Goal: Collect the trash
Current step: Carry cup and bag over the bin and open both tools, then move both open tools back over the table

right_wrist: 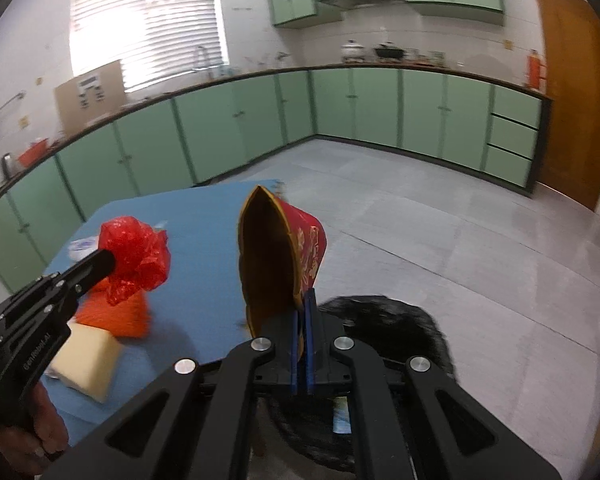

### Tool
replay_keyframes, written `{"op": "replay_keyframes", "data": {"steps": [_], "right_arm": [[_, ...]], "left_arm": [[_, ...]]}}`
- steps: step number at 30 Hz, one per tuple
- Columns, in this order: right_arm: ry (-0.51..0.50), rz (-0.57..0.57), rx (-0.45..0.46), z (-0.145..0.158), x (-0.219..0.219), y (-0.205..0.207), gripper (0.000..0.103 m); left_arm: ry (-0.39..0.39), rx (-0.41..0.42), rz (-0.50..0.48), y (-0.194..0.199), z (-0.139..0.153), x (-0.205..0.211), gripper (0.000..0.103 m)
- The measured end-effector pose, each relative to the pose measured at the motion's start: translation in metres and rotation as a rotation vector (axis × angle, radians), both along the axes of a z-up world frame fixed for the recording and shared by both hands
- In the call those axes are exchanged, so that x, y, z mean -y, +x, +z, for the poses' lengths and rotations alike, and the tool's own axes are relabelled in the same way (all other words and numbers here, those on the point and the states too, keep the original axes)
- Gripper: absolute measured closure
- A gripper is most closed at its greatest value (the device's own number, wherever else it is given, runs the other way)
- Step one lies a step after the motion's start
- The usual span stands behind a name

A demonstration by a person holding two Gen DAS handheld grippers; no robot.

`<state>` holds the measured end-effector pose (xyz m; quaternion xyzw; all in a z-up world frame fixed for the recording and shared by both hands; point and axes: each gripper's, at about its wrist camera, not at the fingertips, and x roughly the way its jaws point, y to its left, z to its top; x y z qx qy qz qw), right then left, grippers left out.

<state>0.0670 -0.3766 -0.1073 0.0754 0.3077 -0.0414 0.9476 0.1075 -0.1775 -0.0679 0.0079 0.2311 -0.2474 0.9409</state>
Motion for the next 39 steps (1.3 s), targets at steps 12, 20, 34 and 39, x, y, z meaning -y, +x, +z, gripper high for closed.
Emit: {"op": "replay_keyframes", "data": {"steps": [12,20,34,39], "right_arm": [[-0.002,-0.162,-0.096,-0.039,0.075,-0.013,0.1],[0.038,-0.199,-0.161,-0.071,0.103,0.0,0.1],[0.036,-0.223,-0.154,-0.07,0.104,0.004,0.057],[0.008,-0.233,-0.111,-0.052,0.092,-0.002,0.038]], "left_arm": [[0.02,-0.101,-0.148,0.027,-0.044,0.102,0.103],[0.061,-0.166,-0.167,0.056,-0.07,0.132,0.102],[0.063,-0.18,-0.151,0.067,-0.068,0.128,0.064],[0.075,-0.127,-0.092,0.058,-0.05,0.091,0.049]]}}
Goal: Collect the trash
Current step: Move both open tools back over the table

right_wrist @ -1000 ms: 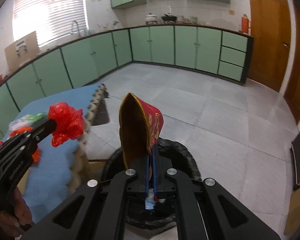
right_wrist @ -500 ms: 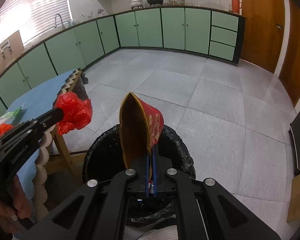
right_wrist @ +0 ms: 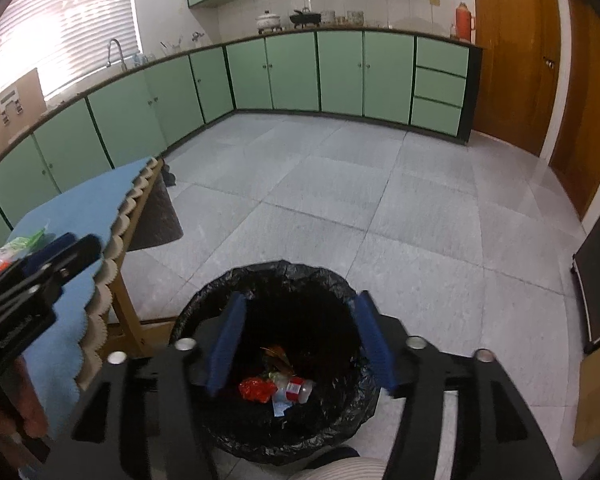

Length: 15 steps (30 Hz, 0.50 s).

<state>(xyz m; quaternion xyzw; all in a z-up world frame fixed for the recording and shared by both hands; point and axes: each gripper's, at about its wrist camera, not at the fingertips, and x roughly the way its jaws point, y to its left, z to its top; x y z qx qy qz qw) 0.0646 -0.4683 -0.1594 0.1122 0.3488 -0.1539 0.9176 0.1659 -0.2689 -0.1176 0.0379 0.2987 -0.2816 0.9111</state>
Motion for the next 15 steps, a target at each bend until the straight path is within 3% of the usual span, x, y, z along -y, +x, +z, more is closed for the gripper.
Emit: {"op": "replay_keyframes", "data": {"steps": [2,5,15], "right_arm": [[-0.017,0.0,0.024,0.01,-0.009,-0.002,0.027],[-0.034,0.013,0.053,0.02,-0.022,-0.003,0.018],[-0.008,0.166,0.145,0.043,-0.101,-0.004,0.015]], "left_arm": [[-0.001,0.014,0.042,-0.004,0.008,-0.022,0.042],[0.017,0.044,0.116,-0.015,0.02,-0.058,0.036],[0.078,0.086,0.309,-0.068,0.042,-0.16,0.028]]}}
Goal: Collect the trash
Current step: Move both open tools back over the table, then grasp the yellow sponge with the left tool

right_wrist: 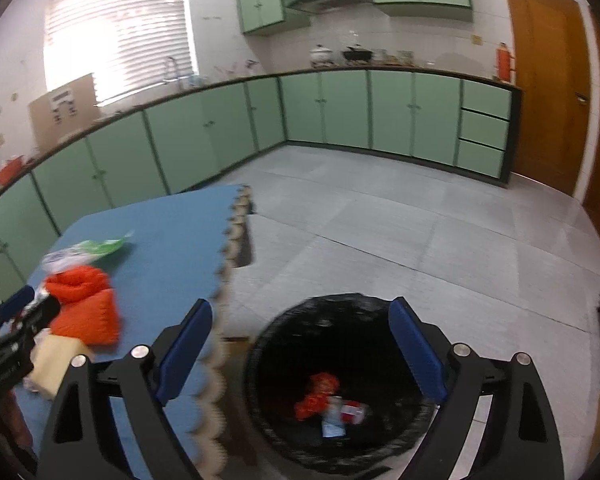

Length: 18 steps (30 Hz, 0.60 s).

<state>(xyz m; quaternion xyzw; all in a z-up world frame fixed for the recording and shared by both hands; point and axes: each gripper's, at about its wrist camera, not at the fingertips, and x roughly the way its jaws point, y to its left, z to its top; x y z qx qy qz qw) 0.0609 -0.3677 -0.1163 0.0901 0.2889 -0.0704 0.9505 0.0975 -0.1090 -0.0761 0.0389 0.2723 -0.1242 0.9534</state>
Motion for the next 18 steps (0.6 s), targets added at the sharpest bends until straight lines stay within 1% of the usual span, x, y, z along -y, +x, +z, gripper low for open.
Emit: {"op": "replay_keyframes", "data": {"steps": [2,5,8,14,18], "right_arm": [[0.004,0.034,0.007,0.0,-0.017,-0.001,0.015],[0.003,0.072,0.005,-0.001,-0.036,-0.002,0.015],[-0.009,0.106,0.004,-0.001,-0.055,-0.004,0.015],[-0.013,0.128,-0.003,-0.006,-0.07,-0.011,0.015],[-0.009,0.146,-0.008,-0.01,-0.077,-0.015,0.015]], "left_arm": [[0.006,0.002,0.03,-0.011,-0.001,-0.017,0.023],[-0.003,-0.013,0.063,-0.021,-0.005,-0.035,0.021],[-0.02,-0.04,0.08,-0.027,-0.014,-0.044,0.02],[-0.007,-0.065,0.08,-0.033,-0.033,-0.039,0.017],[0.014,-0.081,0.102,-0.03,-0.046,-0.04,0.015]]}}
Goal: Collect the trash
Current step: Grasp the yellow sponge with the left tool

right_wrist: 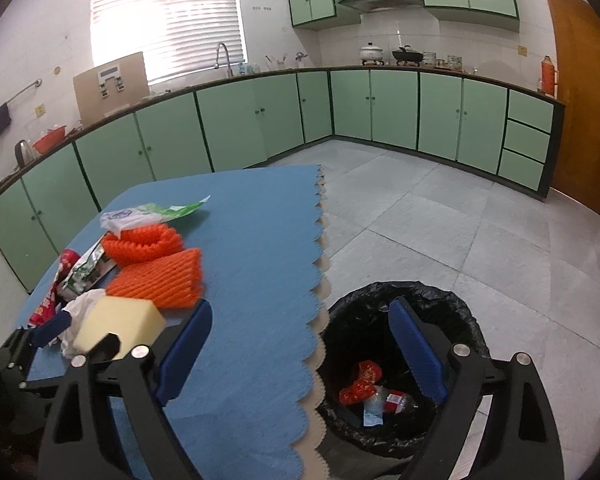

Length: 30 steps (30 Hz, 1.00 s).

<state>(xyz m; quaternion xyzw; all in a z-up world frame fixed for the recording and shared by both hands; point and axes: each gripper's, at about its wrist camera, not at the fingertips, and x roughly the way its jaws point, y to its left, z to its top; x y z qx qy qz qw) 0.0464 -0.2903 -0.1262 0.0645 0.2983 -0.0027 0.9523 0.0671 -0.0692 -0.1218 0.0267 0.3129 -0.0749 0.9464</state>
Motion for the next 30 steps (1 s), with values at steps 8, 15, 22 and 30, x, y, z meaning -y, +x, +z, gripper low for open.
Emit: {"op": "replay_keyframes", "data": {"steps": [8,15,22,30], "right_arm": [[0.003,0.035,-0.012,-0.006,-0.011,0.002,0.015],[-0.002,0.043,-0.018,-0.009,-0.013,0.003,0.015],[-0.008,0.039,-0.02,-0.01,-0.009,0.004,0.015],[-0.006,0.044,-0.026,-0.01,-0.009,0.007,0.015]], "left_arm": [[-0.028,-0.025,0.01,0.002,-0.016,-0.005,0.013],[-0.03,-0.035,-0.014,0.003,-0.019,0.003,0.012],[-0.044,-0.032,-0.022,0.004,-0.021,0.007,0.011],[-0.095,0.017,-0.031,0.0,-0.013,-0.002,0.038]]}}
